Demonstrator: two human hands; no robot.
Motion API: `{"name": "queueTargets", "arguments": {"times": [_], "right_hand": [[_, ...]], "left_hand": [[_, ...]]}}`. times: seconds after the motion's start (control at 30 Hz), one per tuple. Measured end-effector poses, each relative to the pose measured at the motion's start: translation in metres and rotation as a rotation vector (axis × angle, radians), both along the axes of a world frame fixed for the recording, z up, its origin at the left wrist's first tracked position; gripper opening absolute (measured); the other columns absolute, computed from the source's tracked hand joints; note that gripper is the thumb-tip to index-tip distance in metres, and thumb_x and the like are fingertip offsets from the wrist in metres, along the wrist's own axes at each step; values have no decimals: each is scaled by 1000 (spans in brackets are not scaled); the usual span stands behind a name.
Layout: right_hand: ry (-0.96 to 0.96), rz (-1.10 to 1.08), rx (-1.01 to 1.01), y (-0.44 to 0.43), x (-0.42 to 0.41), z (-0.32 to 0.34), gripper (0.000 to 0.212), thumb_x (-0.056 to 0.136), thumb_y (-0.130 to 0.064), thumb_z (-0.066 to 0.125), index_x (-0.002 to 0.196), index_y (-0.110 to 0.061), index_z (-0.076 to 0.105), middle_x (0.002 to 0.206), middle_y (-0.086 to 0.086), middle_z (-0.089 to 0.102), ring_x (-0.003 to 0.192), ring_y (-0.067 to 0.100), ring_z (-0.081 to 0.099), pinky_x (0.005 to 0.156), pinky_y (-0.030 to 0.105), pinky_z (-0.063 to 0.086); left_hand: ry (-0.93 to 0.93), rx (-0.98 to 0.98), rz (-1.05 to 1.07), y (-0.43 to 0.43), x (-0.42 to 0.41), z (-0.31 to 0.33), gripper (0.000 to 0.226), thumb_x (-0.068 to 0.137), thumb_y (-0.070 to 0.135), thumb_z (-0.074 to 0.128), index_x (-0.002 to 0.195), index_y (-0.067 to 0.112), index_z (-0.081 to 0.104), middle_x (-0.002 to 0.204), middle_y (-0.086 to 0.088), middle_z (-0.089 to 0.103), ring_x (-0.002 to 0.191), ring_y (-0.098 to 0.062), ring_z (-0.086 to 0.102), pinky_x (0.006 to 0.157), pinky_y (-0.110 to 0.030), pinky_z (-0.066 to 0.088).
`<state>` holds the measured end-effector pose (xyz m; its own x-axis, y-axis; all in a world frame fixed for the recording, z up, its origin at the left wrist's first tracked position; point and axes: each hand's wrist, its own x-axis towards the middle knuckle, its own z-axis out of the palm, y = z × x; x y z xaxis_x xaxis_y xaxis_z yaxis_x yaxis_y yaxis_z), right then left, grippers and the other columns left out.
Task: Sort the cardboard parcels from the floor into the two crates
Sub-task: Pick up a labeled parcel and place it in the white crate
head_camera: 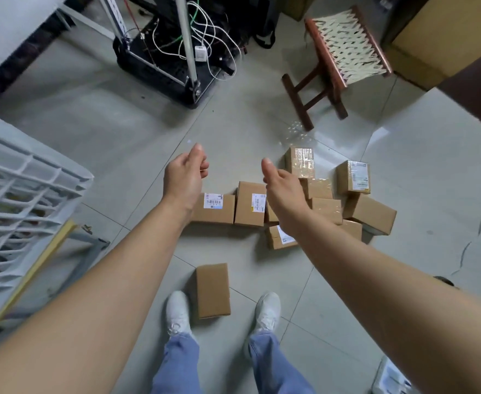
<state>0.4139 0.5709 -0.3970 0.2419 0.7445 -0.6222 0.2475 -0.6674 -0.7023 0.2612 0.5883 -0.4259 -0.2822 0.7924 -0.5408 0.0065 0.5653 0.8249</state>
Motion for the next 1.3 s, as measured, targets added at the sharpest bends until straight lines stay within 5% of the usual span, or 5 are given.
{"name": "queueTargets", "arguments": {"times": [0.6,0.73,0.9,1.03,1.3], "right_hand": [[15,-26,-237,10,-42,-370,59,100,-45,39,117,7,59,118,23,60,102,29,58,73,30,43],[10,-13,-251,20,-51,-420,56,99,-46,40,120,3,58,105,11,58,97,27,55,68,29,37],[-68,-7,-162,28,-64,-465,32,97,-46,41,92,-15,47,95,1,48,94,19,43,83,27,34],[-69,-38,-233,36,-64,-474,61,97,-49,39,133,1,44,133,13,51,120,30,49,94,31,38],[-31,-53,-317,46,-62,-450,65,97,-53,36,139,-3,41,140,12,44,120,30,45,91,31,32]], "left_hand": [[232,-246,-136,-2,-54,-364,32,97,41,43,78,17,50,82,1,50,75,-16,45,59,-23,32],[195,-308,-109,4,-55,-418,43,96,45,43,115,9,55,110,-3,60,96,-21,55,73,-27,37],[50,-398,-93,12,-63,-459,37,97,48,41,105,18,61,119,-2,63,110,-20,58,91,-27,42],[-8,-405,-88,18,-63,-465,34,99,45,40,82,22,59,111,0,65,108,-20,61,103,-34,43],[5,-400,-9,25,-68,-431,59,87,61,45,124,17,58,123,0,62,115,-21,57,107,-39,39]]}}
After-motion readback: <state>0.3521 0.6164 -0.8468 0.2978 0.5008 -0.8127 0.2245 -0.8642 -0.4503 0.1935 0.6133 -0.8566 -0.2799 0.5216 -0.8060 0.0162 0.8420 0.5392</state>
